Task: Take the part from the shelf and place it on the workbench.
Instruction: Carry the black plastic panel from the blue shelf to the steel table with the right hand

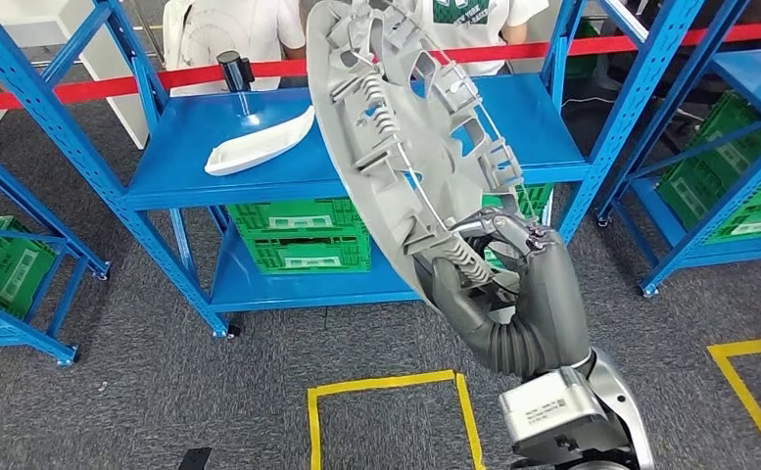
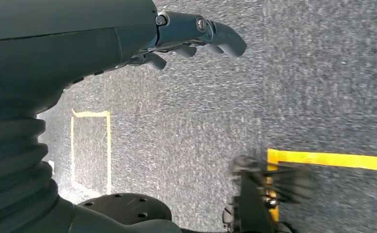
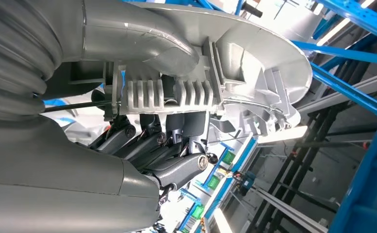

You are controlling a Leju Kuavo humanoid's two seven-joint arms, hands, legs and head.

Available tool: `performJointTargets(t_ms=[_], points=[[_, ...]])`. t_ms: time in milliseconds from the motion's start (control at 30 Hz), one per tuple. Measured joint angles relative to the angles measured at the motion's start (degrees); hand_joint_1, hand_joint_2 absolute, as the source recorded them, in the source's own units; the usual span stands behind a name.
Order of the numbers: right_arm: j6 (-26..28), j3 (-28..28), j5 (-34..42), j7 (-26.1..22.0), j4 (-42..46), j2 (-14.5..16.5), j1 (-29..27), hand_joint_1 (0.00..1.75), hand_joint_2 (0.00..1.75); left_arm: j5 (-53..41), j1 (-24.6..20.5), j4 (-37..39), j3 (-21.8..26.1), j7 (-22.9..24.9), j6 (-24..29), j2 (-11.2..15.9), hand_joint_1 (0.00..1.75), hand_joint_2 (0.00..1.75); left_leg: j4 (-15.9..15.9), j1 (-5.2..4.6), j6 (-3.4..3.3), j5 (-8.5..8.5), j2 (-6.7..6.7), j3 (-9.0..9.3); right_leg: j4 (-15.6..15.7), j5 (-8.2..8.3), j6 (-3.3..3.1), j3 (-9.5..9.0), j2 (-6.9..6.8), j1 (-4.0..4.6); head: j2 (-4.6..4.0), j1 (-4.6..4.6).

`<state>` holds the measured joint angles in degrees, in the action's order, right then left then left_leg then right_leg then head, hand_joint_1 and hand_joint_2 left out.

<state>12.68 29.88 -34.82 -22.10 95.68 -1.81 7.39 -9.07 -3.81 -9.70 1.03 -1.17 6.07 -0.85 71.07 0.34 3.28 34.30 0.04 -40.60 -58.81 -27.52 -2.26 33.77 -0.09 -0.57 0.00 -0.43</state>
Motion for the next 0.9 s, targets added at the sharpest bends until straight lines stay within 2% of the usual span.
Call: performJointTargets(t_ms=[33,67,100,133,167,200,233,267,333,367,400,433,467,500,533,567,600,633,667,700,733,767,833,867,900], points=[[0.0,0.0,0.0,0.0,0.0,0.0,0.0,1.75,1.75,0.0,0.0,0.0,0.0,0.0,0.0,0.0,0.0,1.75,2.8,0.09,0.2,0.66,0.0,-0.15,0.0,0.73,0.08,0.89,-0.02,-0.01,0.0,-0.01],[0.1,0.0,0.0,0.1,0.0,0.0,0.0,1.75,1.75,0.0,0.0,0.0,0.0,0.0,0.0,0.0,0.0,1.75,4.0,0.17,0.33,-0.06,0.0,0.51,-0.1,1.47,0.2,1.82,-0.04,-0.03,0.0,-0.03],[0.1,0.0,0.0,0.1,0.0,0.0,0.0,1.75,1.75,0.0,0.0,0.0,0.0,0.0,0.0,0.0,0.0,1.75,3.2,0.24,0.38,-1.67,0.0,2.1,-0.2,2.18,0.37,2.72,-0.05,-0.07,0.0,-0.04],[0.2,0.0,0.0,0.2,0.0,0.0,0.0,1.75,1.75,0.0,0.0,0.0,0.0,0.0,0.0,0.1,0.0,1.75,0.6,0.29,0.33,-3.37,-0.01,4.64,-0.3,2.86,0.56,3.61,-0.05,-0.1,0.0,-0.04],[0.3,0.0,0.0,0.3,-0.1,0.0,0.0,1.75,1.75,0.0,-0.1,0.0,0.0,0.0,0.0,0.1,0.0,1.75,-3.6,0.3,0.17,-3.83,-0.04,7.84,-0.4,3.47,0.81,4.28,-0.04,-0.1,0.0,-0.05],[0.5,0.0,0.0,0.3,-0.1,0.0,0.0,1.75,1.75,0.0,-0.2,-0.1,0.0,0.0,0.0,0.1,0.0,1.75,-8.1,0.18,-0.16,-3.41,-0.11,10.97,-0.5,4.01,1.1,4.73,-0.07,-0.07,0.0,-0.04],[0.6,0.0,0.0,0.4,-0.1,0.0,-0.1,1.75,1.75,0.0,-0.2,-0.1,0.0,0.0,0.0,0.1,0.0,1.75,-11.5,0.02,-0.6,-2.67,-0.2,13.15,-0.4,4.58,1.43,4.91,-0.13,-0.05,0.0,0.0],[0.9,0.0,-0.1,0.4,-0.1,0.0,-0.1,1.75,1.75,-0.1,-0.3,-0.1,0.0,0.0,-0.1,0.1,0.0,1.75,-13.6,-0.2,-1.1,-1.89,-0.27,14.26,-0.3,5.18,1.79,4.96,-0.2,-0.07,0.0,-0.04],[1.5,0.0,-0.2,0.3,-0.1,-0.1,-0.3,1.75,1.75,-0.2,-0.2,-0.1,0.0,0.0,-0.2,0.0,0.0,1.75,-14.1,-0.33,-2.28,-2.64,-0.17,13.77,0.1,6.22,2.57,5.09,-0.2,-0.16,0.0,-0.08],[1.9,0.0,-0.3,0.3,-0.1,-0.1,-0.5,1.75,1.75,-0.3,-0.2,-0.1,0.0,0.0,-0.2,0.0,0.0,1.75,-14.2,-0.27,-2.88,-3.28,-0.01,13.17,-0.2,5.69,2.88,5.47,-0.08,-0.19,0.0,-0.08],[2.2,0.0,-0.3,0.3,-0.1,-0.3,-0.7,1.75,1.75,-0.4,-0.2,-0.1,0.0,-0.1,-0.3,0.0,0.0,1.75,-14.3,-0.15,-3.44,-4.06,0.18,12.49,-1.5,3.98,3.14,6.1,0.03,-0.21,0.0,0.02],[2.4,0.0,-0.4,0.2,-0.1,-0.5,-0.8,1.75,1.75,-0.6,-0.3,-0.1,0.0,-0.1,-0.3,0.0,0.0,1.75,-14.3,-0.06,-3.84,-4.87,0.35,11.66,-3.9,1.19,3.3,6.97,0.12,-0.28,0.0,0.09],[2.7,0.0,-0.3,0.1,-0.1,-0.7,-0.8,1.75,1.75,-0.7,-0.3,-0.1,0.0,-0.2,-0.3,0.0,0.0,1.75,-14.2,-0.12,-4.08,-5.64,0.43,10.7,-7.4,-2.05,3.45,7.92,0.15,-0.25,0.0,0.19],[2.8,0.0,-0.1,0.0,-0.2,-0.9,-0.9,1.75,1.75,-0.7,-0.3,-0.1,0.0,-0.2,-0.5,0.0,0.0,1.75,-14.1,-0.16,-4.18,-6.39,0.49,9.67,-11.4,-4.61,3.59,8.75,0.15,-0.27,0.0,0.24],[3.0,0.0,0.0,-0.2,-0.2,-1.2,-1.0,1.75,1.75,-0.8,-0.2,-0.1,0.0,-0.3,-0.6,0.0,0.0,1.75,-13.8,-0.2,-4.17,-7.1,0.53,8.53,-14.9,-5.83,3.67,9.14,0.14,-0.27,0.0,0.27],[3.1,0.0,0.3,-0.4,-0.3,-1.4,-1.1,1.75,1.75,-0.8,-0.2,-0.1,0.0,-0.3,-0.8,0.0,0.0,1.75,-13.5,-0.23,-4.12,-7.74,0.57,7.4,-16.8,-5.64,3.68,8.81,0.14,-0.26,0.0,0.3],[3.1,0.0,0.5,-0.6,-0.4,-1.6,-1.2,1.75,1.75,-0.8,-0.2,-0.1,0.0,-0.3,-0.9,0.0,0.0,1.75,-13.1,-0.23,-4.02,-8.33,0.6,6.25,-16.7,-4.36,3.63,7.43,0.14,-0.26,0.0,0.32],[3.2,0.0,0.7,-0.8,-0.5,-1.8,-1.2,1.75,1.75,-0.8,-0.2,-0.1,0.0,-0.3,-1.0,0.0,0.0,1.75,-12.7,-0.23,-3.87,-8.86,0.61,5.17,-14.5,-2.92,3.5,5.02,0.13,-0.26,0.0,0.33],[3.3,0.0,0.9,-0.9,-0.5,-1.9,-1.2,1.75,1.75,-0.9,-0.2,-0.1,0.0,-0.3,-1.0,0.0,0.0,1.75,-12.2,-0.24,-3.67,-9.34,0.6,4.19,-10.7,-2.58,3.3,1.86,0.13,-0.25,0.0,0.35],[3.4,0.0,1.1,-1.1,-0.6,-2.0,-1.2,1.75,1.75,-0.9,-0.2,-0.1,0.0,-0.3,-1.0,0.0,0.0,1.75,-11.8,-0.29,-3.4,-9.78,0.56,3.38,-6.4,-3.05,3.06,-1.27,0.15,-0.15,0.0,0.34],[3.5,0.0,1.2,-1.2,-0.6,-2.1,-1.2,1.75,1.75,-0.9,-0.2,-0.1,0.0,-0.3,-1.0,0.0,0.0,1.75,-11.5,-0.35,-3.09,-10.22,0.51,2.92,-3.0,-3.9,2.81,-3.43,0.18,-0.03,0.0,0.33],[3.6,0.0,1.3,-1.3,-0.7,-2.2,-1.2,1.75,1.75,-0.9,-0.1,-0.1,0.0,-0.3,-1.0,0.0,0.0,1.75,-11.4,-0.4,-2.74,-10.71,0.47,2.66,-0.9,-4.78,2.52,-4.54,0.23,0.11,0.0,0.32],[3.7,0.0,1.3,-1.3,-0.8,-2.3,-1.3,1.75,1.75,-0.9,-0.1,-0.1,0.0,-0.4,-1.0,0.0,0.0,1.75,-11.7,-0.34,-1.96,-11.69,0.38,2.51,-0.2,-4.26,1.77,-4.23,0.21,0.21,0.0,0.34],[3.7,0.0,1.3,-1.4,-0.9,-2.3,-1.3,1.75,1.75,-0.9,0.0,0.0,0.0,-0.4,-1.0,0.0,0.0,1.75,-11.6,-0.25,-1.58,-11.42,0.31,2.28,-0.2,-3.69,1.29,-3.78,0.13,0.15,0.0,0.33],[3.8,0.0,1.3,-1.5,-0.9,-2.3,-1.2,1.75,1.75,-0.9,0.1,0.0,0.0,-0.3,-1.0,0.0,0.0,1.75,-10.8,-0.15,-1.22,-10.05,0.24,1.83,0.0,-3.0,0.82,-3.21,0.04,0.05,0.0,0.23]])
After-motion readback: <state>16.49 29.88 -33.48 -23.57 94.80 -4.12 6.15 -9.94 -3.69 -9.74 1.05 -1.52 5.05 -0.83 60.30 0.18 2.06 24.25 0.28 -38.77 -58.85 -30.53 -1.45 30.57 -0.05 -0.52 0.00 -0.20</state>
